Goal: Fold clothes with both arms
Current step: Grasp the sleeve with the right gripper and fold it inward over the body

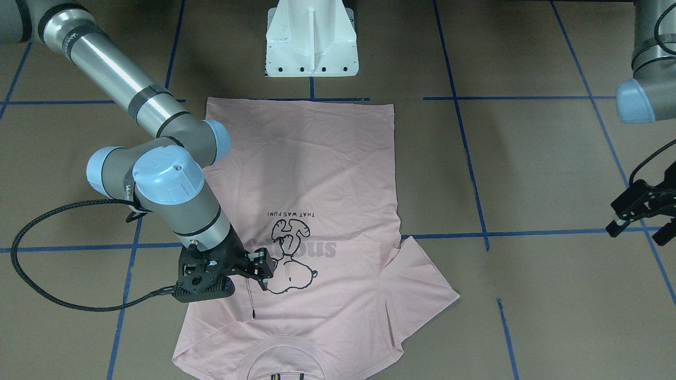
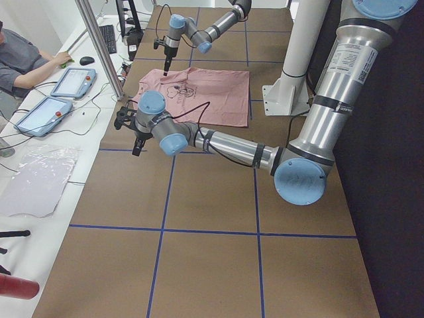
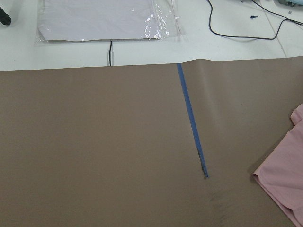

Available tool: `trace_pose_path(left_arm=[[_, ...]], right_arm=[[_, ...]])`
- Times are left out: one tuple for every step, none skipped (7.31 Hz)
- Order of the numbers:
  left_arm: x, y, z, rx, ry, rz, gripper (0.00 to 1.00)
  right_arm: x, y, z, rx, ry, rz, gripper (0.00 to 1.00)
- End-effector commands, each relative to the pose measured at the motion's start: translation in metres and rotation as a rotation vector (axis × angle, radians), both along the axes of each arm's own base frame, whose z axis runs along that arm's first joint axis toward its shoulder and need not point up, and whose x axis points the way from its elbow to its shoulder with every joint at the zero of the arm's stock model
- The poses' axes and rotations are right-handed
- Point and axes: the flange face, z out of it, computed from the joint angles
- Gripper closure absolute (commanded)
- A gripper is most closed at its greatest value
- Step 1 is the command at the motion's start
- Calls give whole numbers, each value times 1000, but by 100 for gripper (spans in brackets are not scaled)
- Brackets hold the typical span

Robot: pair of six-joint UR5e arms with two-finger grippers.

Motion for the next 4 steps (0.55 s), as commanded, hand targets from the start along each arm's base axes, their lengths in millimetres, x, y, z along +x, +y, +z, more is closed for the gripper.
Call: trace_pose_path(left_arm=[[110,0,-47,-75,38,-109,0],[145,4,-58,-79,39,-151,0],[187,-9,-65,-73,9,-190,0],[231,-9,-60,-56,-42,-207,0]], right_arm=[[36,22,12,-156,34,-24,0],[75,35,13,-224,106,-11,0],[108,58,22,-191,167,-64,0],[139,65,34,-135,203,-122,0]])
